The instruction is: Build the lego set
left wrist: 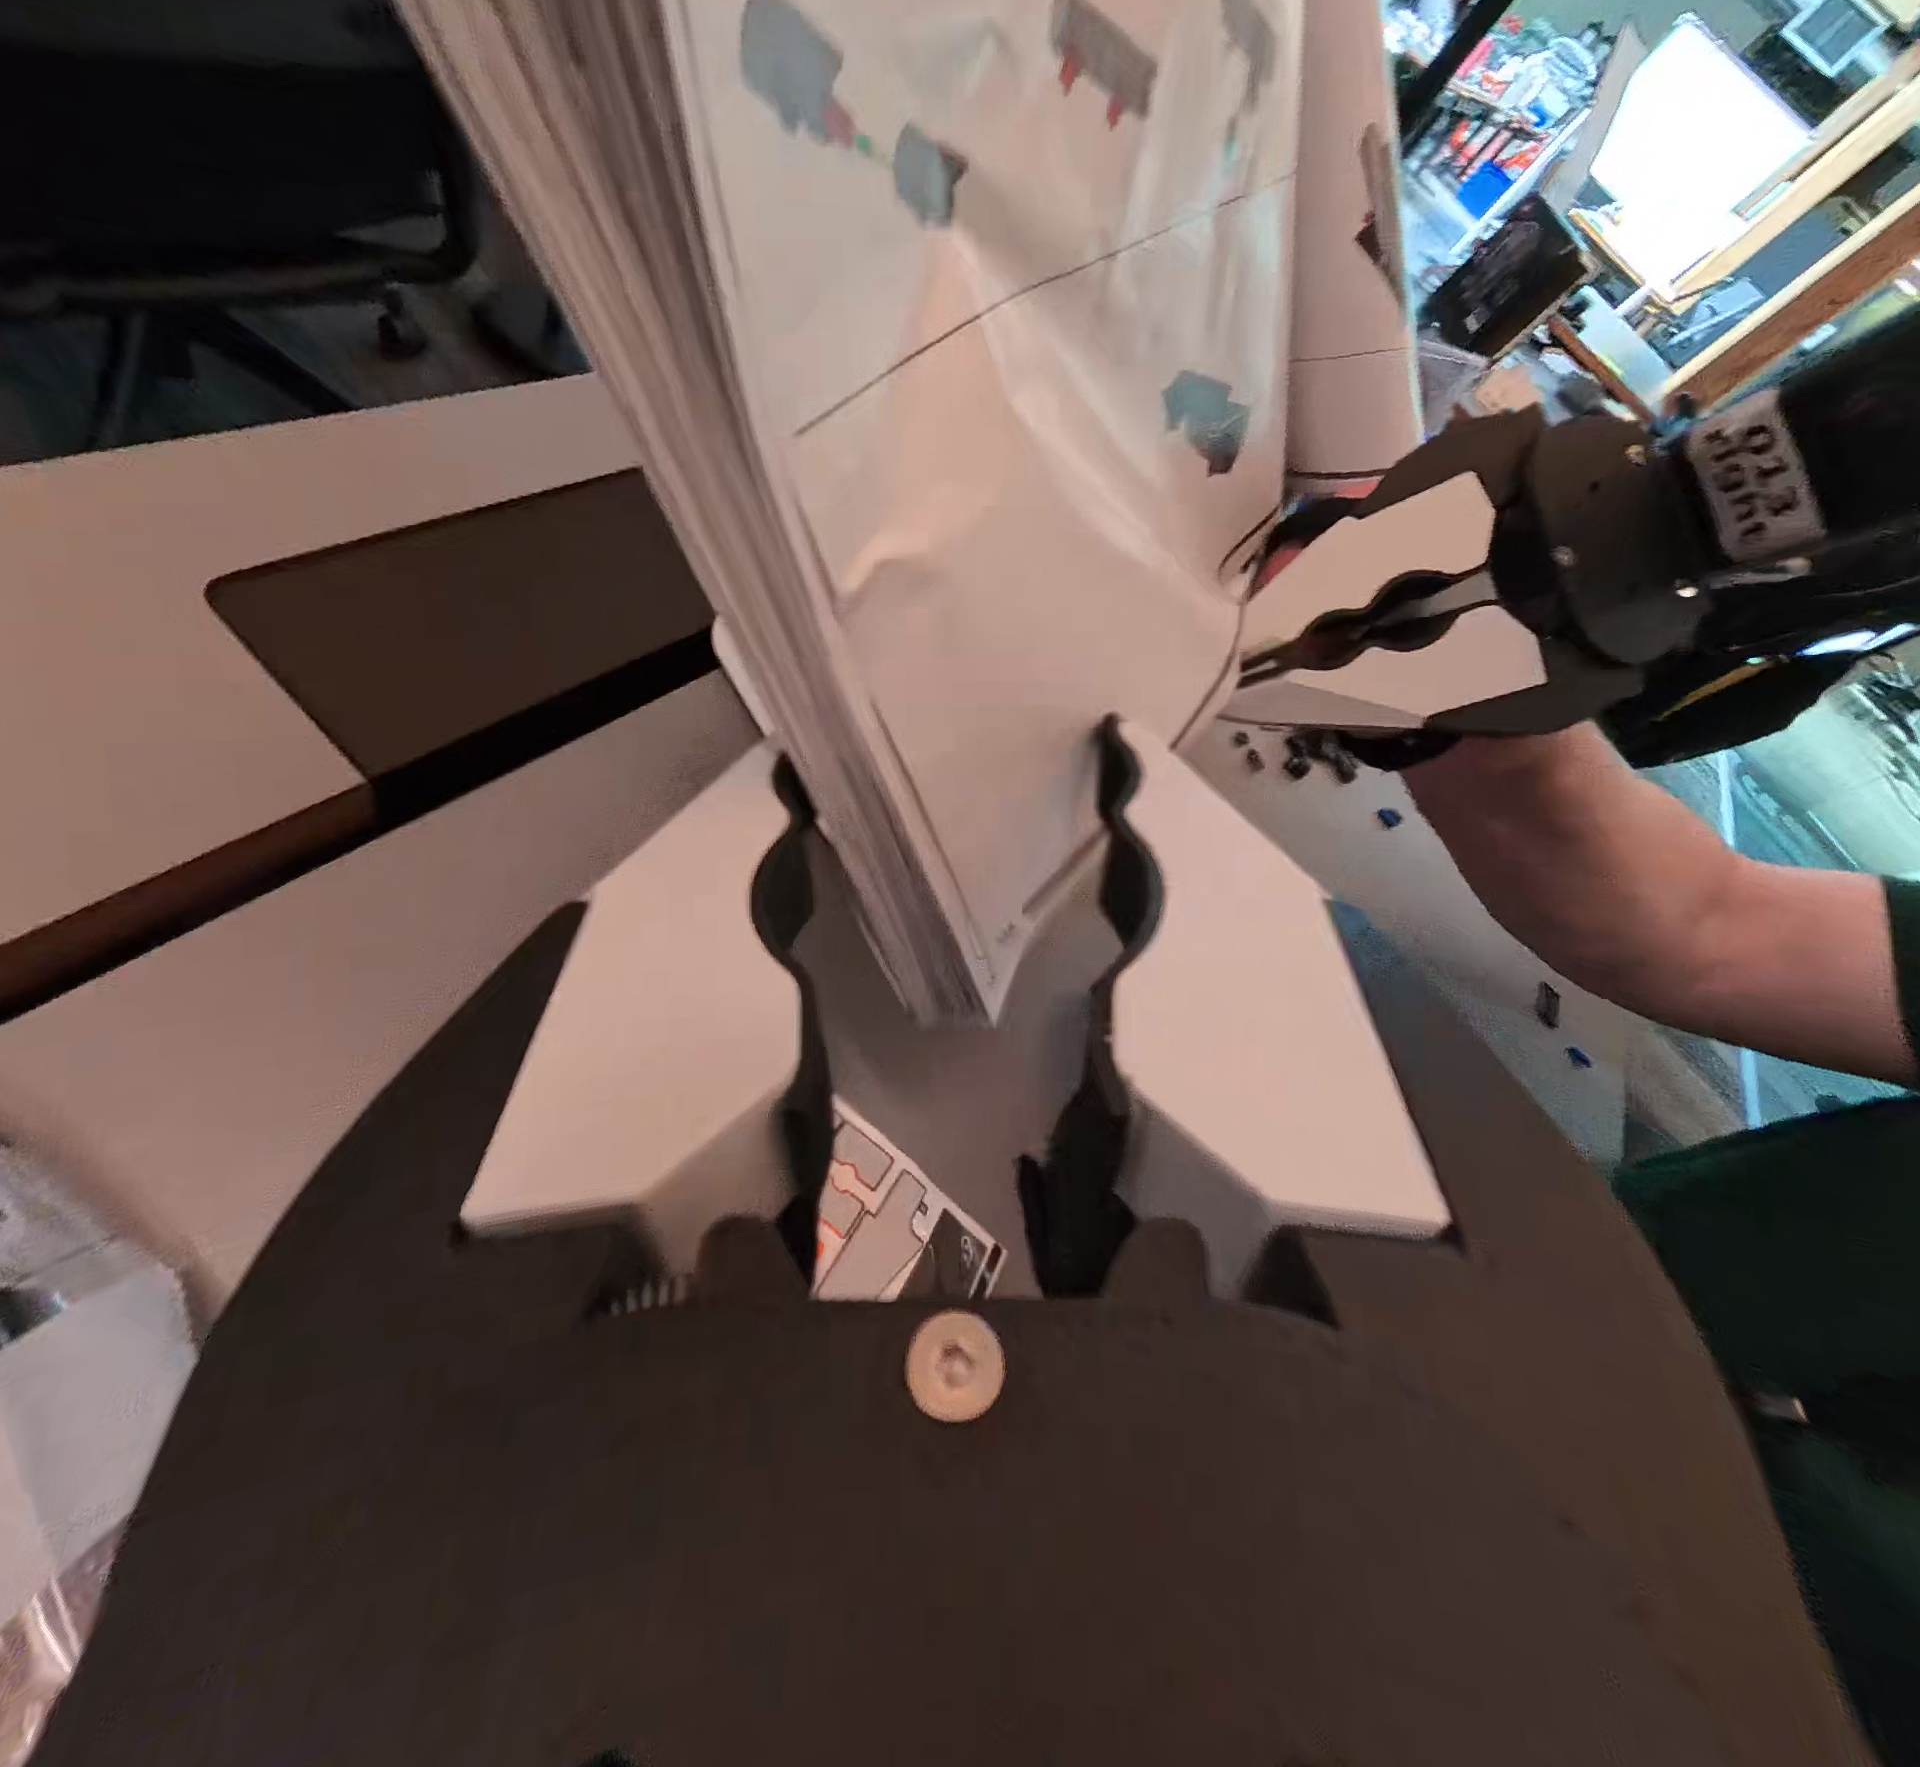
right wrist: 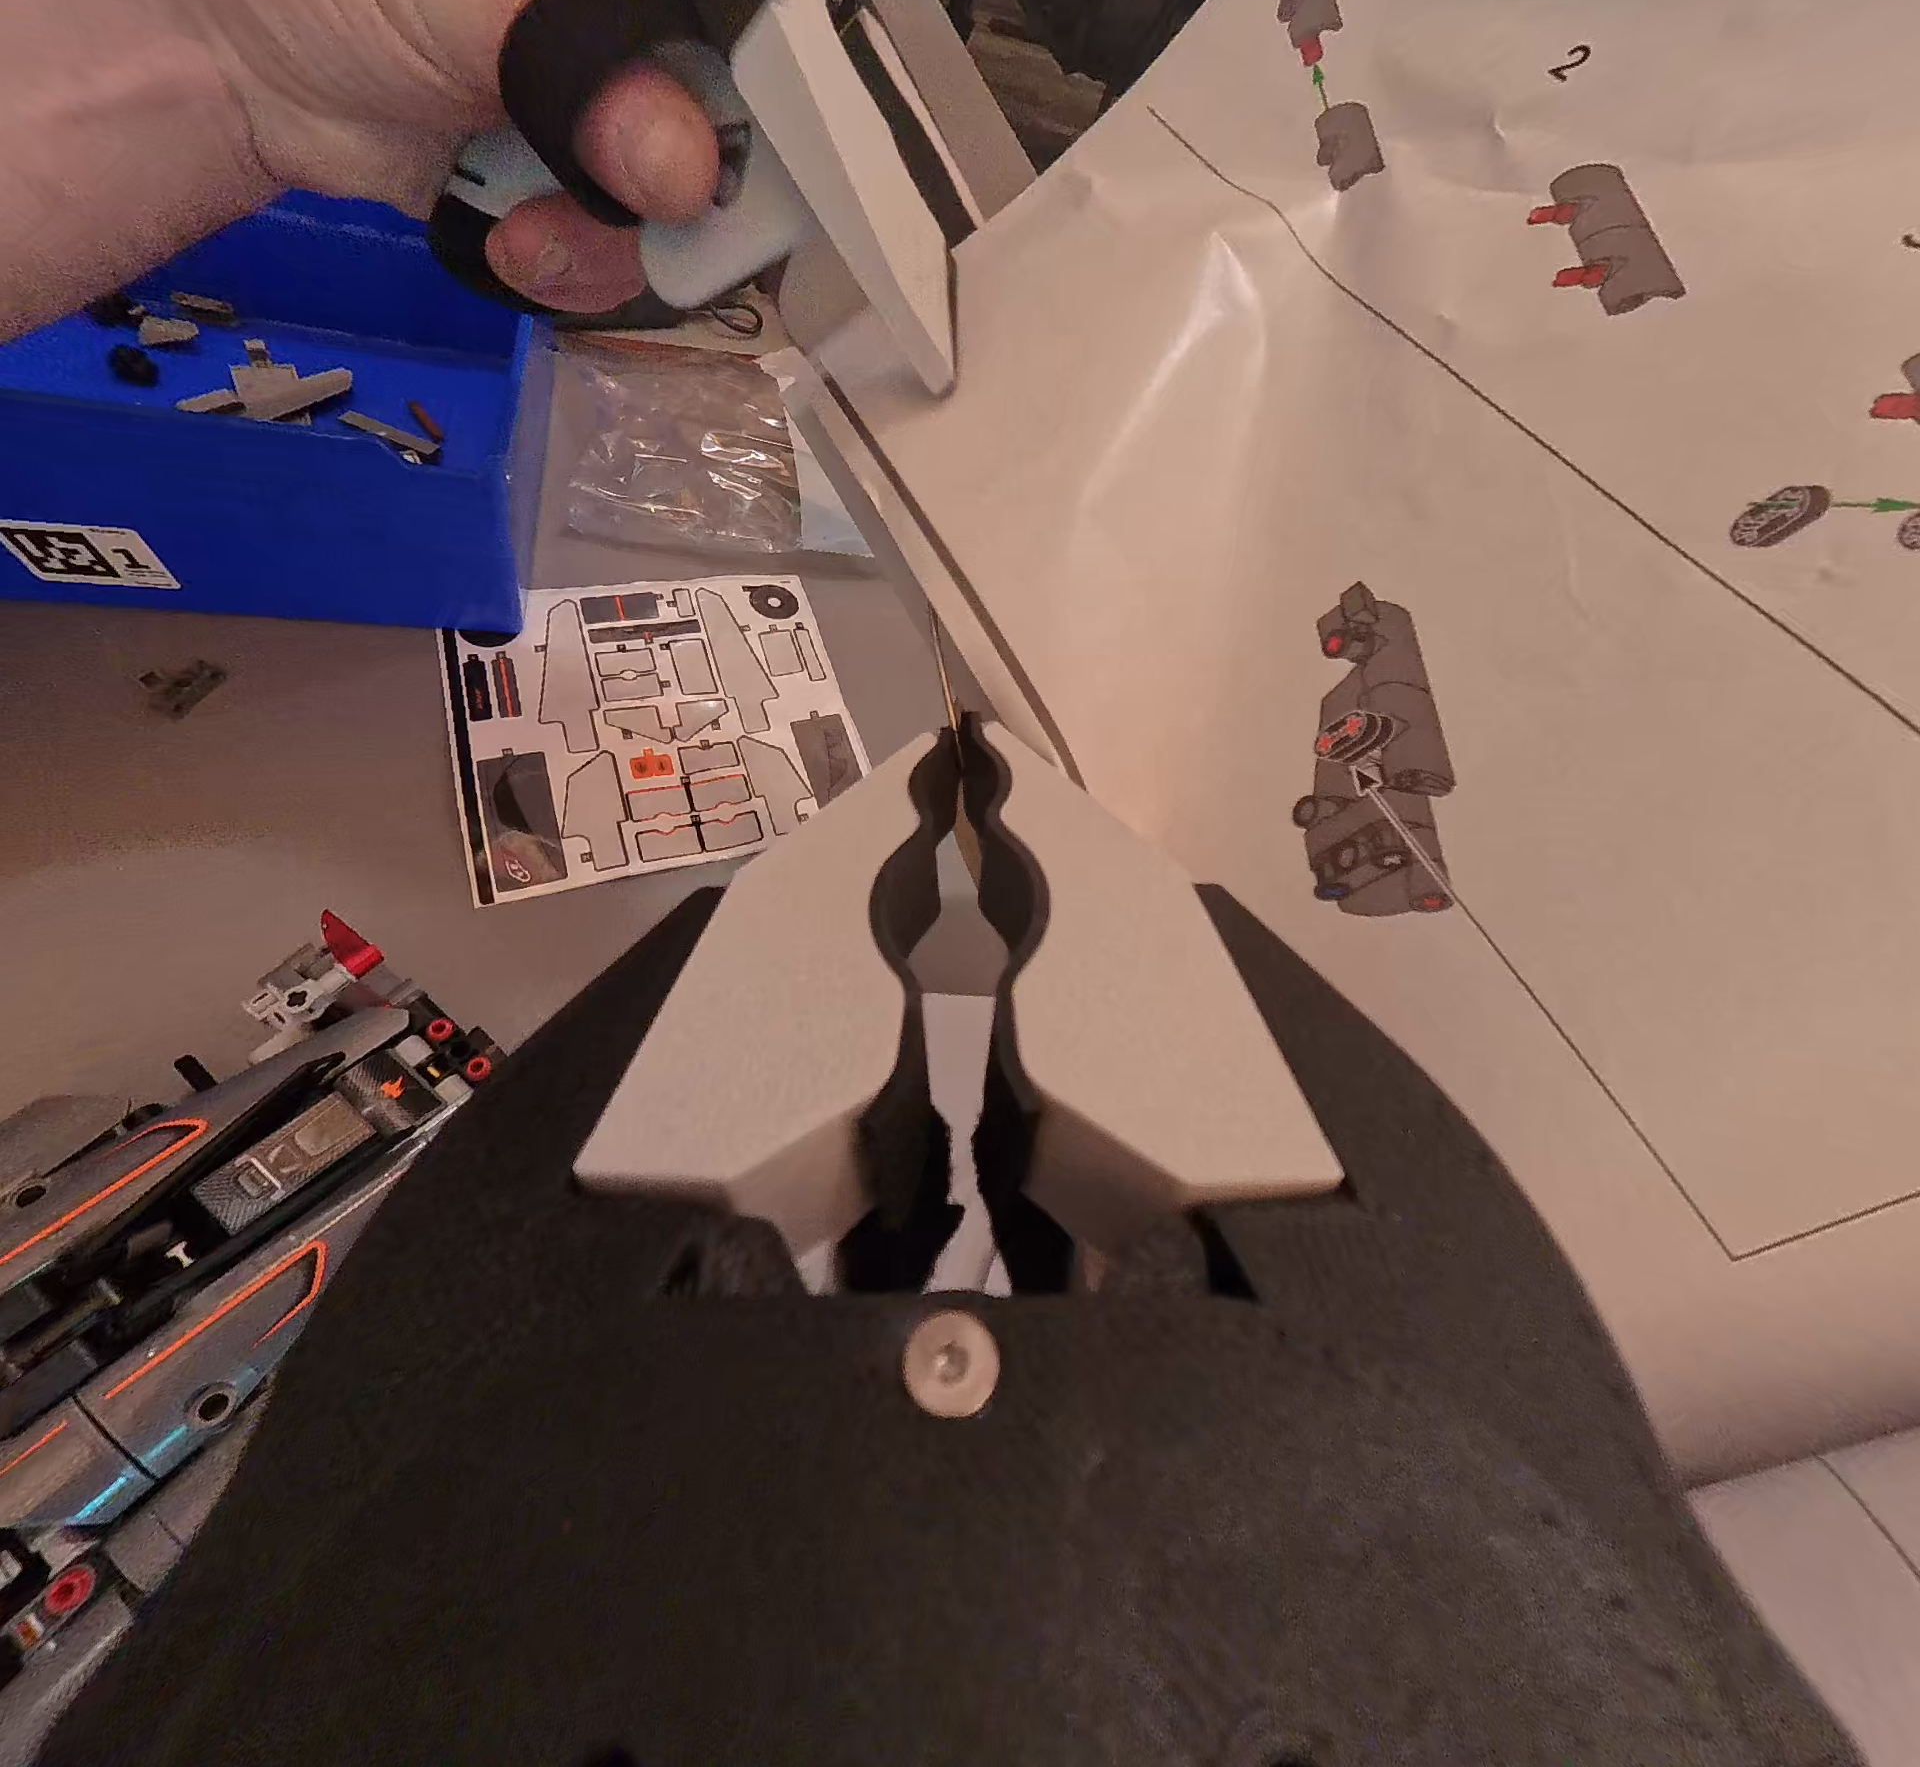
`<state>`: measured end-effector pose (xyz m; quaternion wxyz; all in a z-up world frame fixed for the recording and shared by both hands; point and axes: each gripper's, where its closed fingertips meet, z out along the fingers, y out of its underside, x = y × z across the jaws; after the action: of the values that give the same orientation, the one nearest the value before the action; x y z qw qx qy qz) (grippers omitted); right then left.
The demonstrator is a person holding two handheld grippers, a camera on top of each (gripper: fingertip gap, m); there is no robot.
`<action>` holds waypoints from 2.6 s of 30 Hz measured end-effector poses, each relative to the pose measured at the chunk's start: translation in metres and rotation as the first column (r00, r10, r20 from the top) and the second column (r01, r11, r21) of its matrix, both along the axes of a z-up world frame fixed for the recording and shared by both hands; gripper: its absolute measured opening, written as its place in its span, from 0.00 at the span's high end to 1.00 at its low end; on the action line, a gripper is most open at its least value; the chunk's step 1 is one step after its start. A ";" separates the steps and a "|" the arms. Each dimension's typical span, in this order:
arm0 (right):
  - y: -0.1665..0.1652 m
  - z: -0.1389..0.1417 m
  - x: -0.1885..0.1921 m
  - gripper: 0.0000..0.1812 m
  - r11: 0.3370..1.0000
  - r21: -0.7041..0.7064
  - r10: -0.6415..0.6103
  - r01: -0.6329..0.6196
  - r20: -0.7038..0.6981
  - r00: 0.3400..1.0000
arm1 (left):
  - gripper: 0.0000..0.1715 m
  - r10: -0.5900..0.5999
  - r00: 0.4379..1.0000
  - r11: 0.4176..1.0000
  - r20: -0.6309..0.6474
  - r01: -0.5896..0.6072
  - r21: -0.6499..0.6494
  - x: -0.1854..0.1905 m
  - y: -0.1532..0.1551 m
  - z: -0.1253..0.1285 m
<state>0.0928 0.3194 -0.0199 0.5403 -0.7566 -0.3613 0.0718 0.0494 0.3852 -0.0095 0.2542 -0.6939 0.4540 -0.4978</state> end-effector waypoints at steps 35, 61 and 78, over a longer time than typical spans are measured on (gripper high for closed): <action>-0.065 0.034 0.292 0.51 0.791 0.072 -0.606 0.608 -0.053 0.794 | 0.72 0.262 0.926 0.800 0.272 -0.366 0.475 -0.007 -0.048 0.109; -0.059 0.036 0.269 1.00 0.921 -0.003 -0.388 0.389 -0.099 0.916 | 0.90 0.002 0.979 0.707 -0.205 0.144 0.692 0.209 -0.132 0.026; -0.089 0.141 0.172 1.00 0.995 0.066 -0.037 0.075 -0.458 0.888 | 0.62 -0.039 0.998 0.789 0.041 0.005 0.614 0.170 -0.143 0.045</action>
<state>0.2646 0.2307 0.1210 0.6422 -0.7060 -0.2049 0.2171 0.2194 0.2422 0.0356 0.4714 -0.5553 0.5923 -0.3443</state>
